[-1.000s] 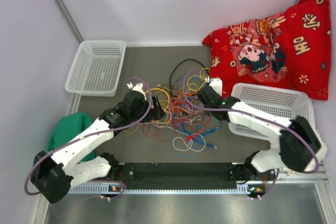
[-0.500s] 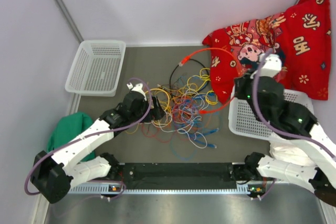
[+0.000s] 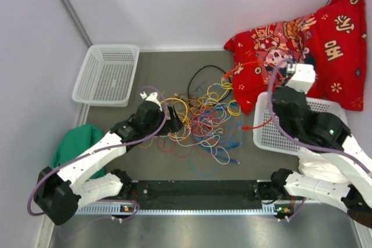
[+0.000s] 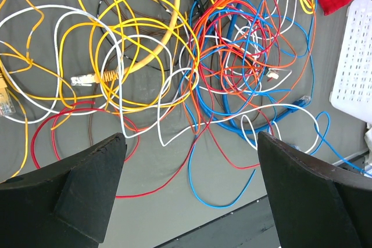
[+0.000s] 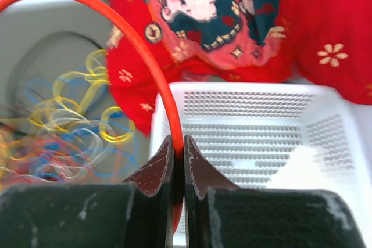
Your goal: Untangle the cables
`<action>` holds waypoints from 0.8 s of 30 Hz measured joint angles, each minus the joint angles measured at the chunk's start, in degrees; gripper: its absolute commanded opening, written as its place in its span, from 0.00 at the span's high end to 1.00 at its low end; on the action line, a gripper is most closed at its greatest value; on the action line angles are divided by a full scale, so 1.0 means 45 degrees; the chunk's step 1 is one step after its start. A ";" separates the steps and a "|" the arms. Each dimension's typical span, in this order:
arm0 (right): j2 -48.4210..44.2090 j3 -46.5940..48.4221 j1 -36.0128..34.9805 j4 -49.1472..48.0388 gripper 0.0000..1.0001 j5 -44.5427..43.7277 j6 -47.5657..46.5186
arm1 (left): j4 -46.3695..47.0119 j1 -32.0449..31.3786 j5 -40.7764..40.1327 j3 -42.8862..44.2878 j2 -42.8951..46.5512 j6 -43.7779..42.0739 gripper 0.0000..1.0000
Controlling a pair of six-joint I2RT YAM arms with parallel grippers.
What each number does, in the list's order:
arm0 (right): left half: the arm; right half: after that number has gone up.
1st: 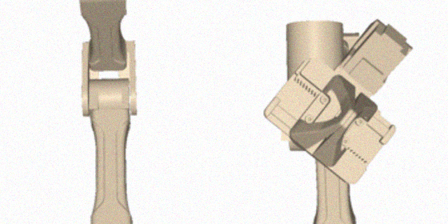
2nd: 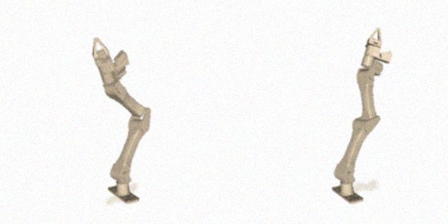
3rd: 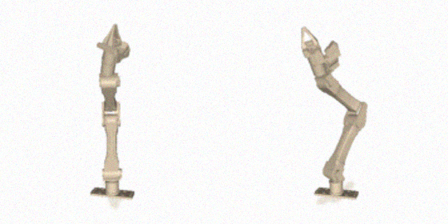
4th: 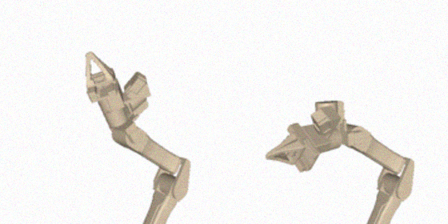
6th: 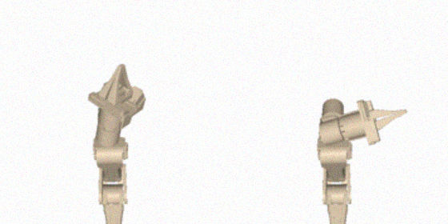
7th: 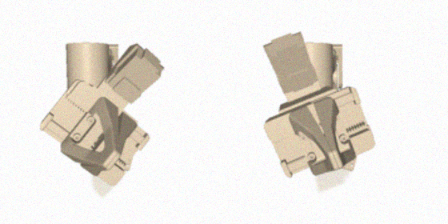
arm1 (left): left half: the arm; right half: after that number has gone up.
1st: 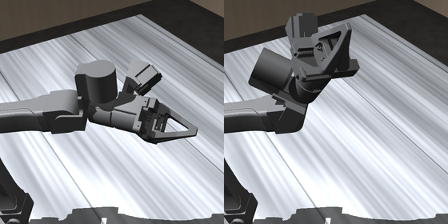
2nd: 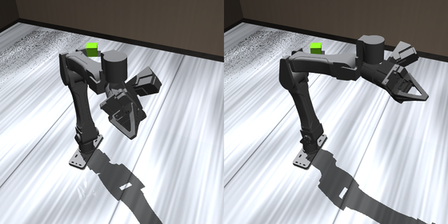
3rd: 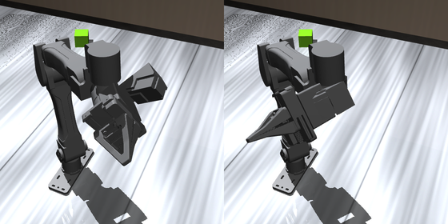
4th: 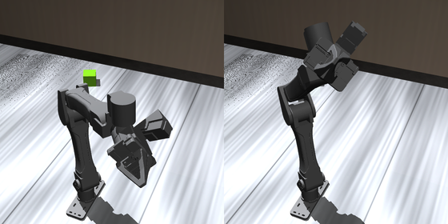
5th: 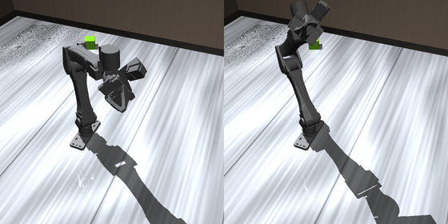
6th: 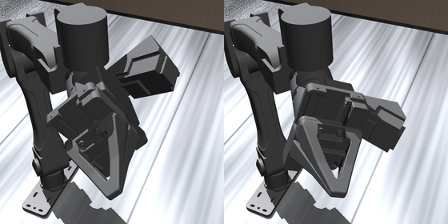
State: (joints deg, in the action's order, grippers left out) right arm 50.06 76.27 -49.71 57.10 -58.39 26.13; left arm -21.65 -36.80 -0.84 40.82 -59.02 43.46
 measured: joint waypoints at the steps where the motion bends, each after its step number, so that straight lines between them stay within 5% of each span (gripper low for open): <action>1: 0.0296 0.0102 -0.0005 0.0287 1.00 -0.0058 -0.0063 | 0.0049 0.0000 0.0000 -0.0039 0.0000 0.0000 0.01; 7: 0.2973 0.0189 -0.0015 0.1564 1.00 -0.0146 0.0330 | 0.0073 0.0000 0.0000 -0.0097 -0.0029 0.0039 0.01; 24: 0.5017 -0.0146 -0.0034 0.2045 1.00 0.0068 -0.0607 | 0.0277 0.0000 0.0588 -0.1010 0.0364 0.0384 0.01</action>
State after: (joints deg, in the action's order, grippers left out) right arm 72.64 75.61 -49.87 66.30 -58.08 23.40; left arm -20.40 -36.80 1.80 36.27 -57.39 45.19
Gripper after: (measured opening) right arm 0.032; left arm 0.990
